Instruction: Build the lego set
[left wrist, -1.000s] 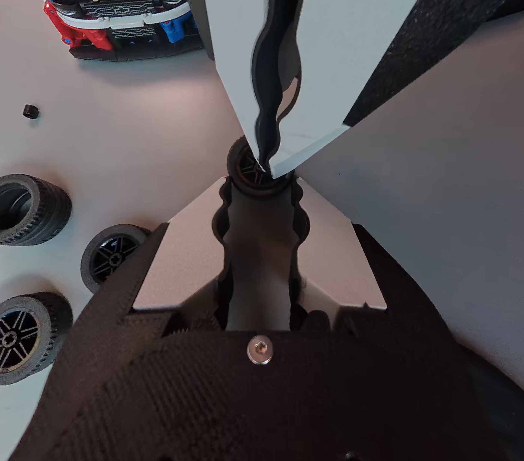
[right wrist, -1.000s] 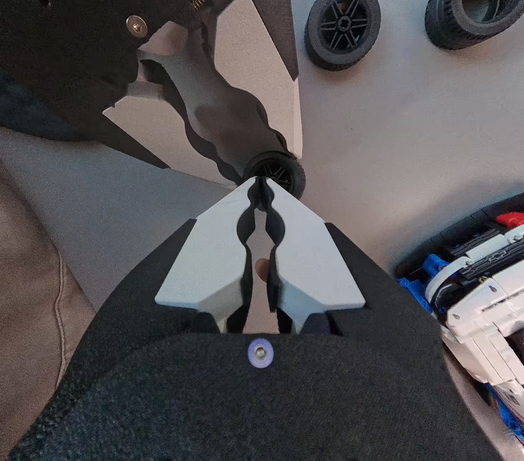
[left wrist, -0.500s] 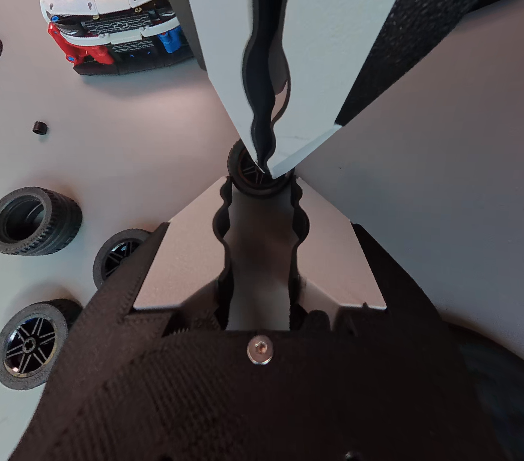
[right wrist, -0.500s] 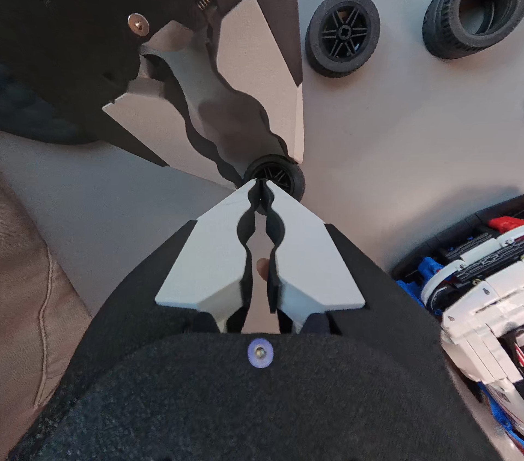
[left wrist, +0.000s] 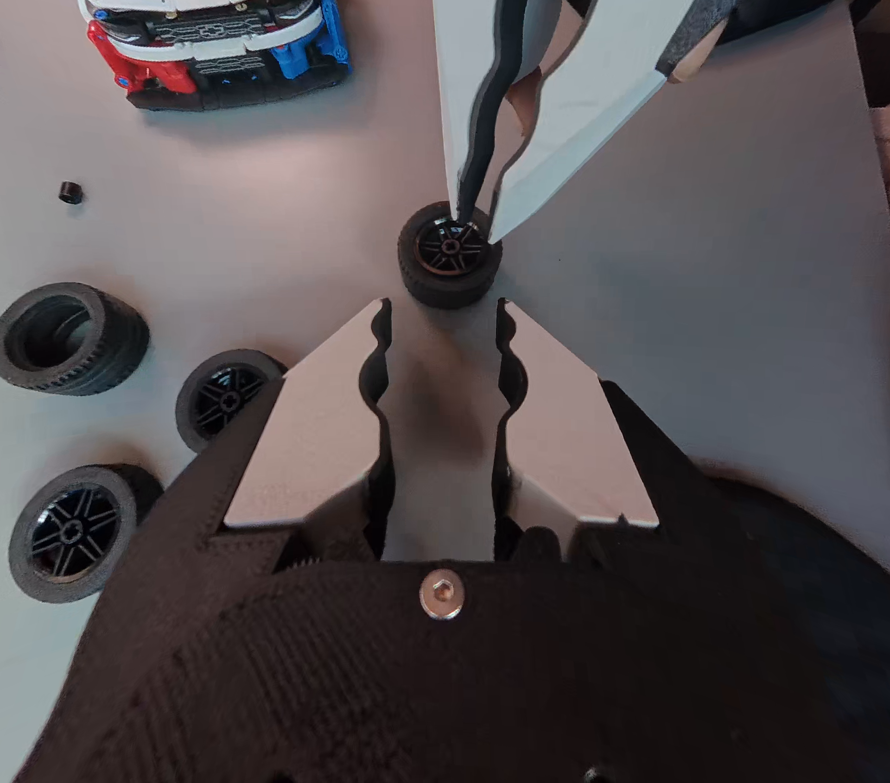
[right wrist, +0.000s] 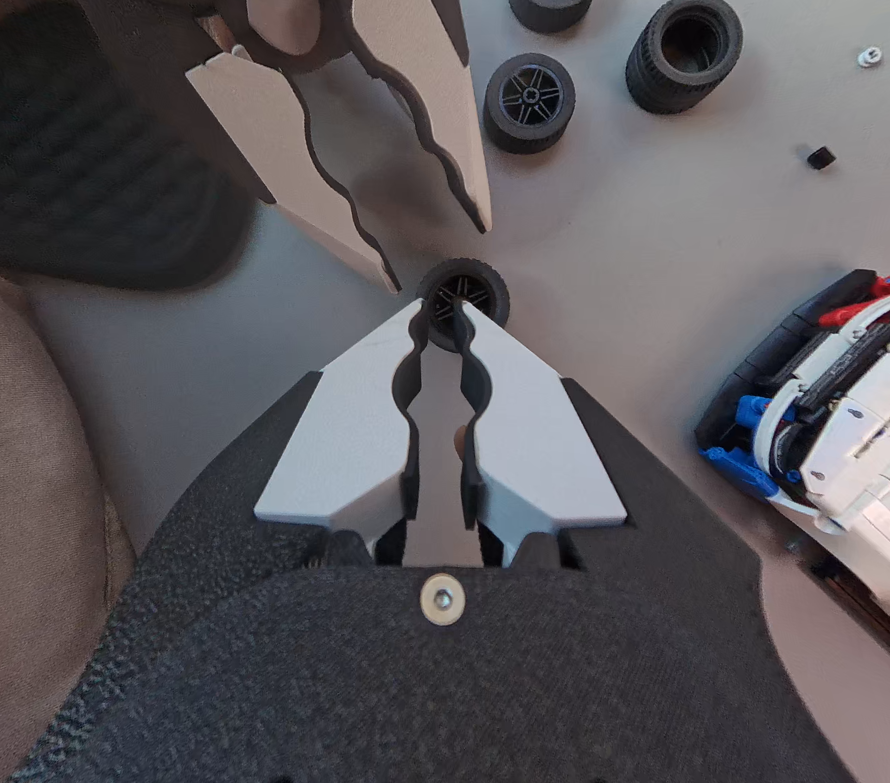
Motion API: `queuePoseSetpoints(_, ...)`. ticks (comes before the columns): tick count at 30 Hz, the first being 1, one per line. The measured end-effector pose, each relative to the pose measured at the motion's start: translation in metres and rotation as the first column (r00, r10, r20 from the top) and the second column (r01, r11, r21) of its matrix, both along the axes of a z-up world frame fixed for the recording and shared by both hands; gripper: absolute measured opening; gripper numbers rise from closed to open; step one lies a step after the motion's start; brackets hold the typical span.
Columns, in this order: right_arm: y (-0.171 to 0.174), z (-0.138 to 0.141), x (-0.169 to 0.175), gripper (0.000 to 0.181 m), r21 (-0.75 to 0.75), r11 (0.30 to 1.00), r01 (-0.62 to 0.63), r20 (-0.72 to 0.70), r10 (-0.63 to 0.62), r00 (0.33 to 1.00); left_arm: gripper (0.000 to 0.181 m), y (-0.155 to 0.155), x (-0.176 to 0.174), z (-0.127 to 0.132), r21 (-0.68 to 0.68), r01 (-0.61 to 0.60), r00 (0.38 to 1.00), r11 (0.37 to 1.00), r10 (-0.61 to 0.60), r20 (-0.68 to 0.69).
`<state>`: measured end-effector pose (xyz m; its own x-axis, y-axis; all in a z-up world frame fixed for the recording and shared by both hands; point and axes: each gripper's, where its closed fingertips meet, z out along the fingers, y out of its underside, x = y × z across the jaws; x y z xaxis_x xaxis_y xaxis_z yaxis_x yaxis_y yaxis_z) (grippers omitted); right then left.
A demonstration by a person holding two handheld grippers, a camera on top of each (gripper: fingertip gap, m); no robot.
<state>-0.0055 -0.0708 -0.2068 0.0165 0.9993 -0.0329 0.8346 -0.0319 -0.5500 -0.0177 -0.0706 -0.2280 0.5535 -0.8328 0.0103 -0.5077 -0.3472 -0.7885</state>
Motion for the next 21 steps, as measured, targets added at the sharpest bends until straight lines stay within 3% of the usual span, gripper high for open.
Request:
queuePoseSetpoints(1, 0.001, -0.001, -0.001, 0.007, 0.001, 1.0, -0.004, 0.006, 0.004, 1.0, 0.048, 0.002, 0.0, 0.0, -0.002, 0.02, 1.0, 1.0, -0.02, 0.013)
queuePoseSetpoints(5, -0.009, -0.007, -0.005, 0.007, -0.05, 0.997, -0.06, 0.027, 0.061, 0.998, 0.065, 0.007, 0.015, -0.004, 0.042, 0.173, 0.985, 0.984, -0.172, -0.018)
queuePoseSetpoints(9, -0.009, -0.017, -0.004, 0.006, 0.006, 0.994, -0.108, 0.083, 0.107, 0.991, 0.054, 0.005, 0.022, -0.008, 0.051, 0.267, 0.963, 0.962, -0.265, -0.043)
queuePoseSetpoints(13, -0.01, -0.016, -0.003, 0.009, 0.092, 0.98, -0.177, 0.091, 0.169, 0.982, 0.048, 0.005, 0.018, -0.01, 0.08, 0.264, 0.963, 0.961, -0.258, -0.077)
queuePoseSetpoints(16, -0.013, -0.017, 0.0, 0.011, 0.187, 0.947, -0.261, 0.075, 0.251, 0.965, 0.04, 0.005, 0.012, -0.011, 0.009, 0.224, 0.974, 0.975, -0.224, -0.036)
queuePoseSetpoints(21, -0.006, -0.017, -0.001, 0.016, 0.46, 0.818, -0.345, 0.062, 0.358, 0.932, 0.037, 0.004, 0.01, -0.006, -0.138, 0.151, 0.987, 0.979, -0.142, 0.073)
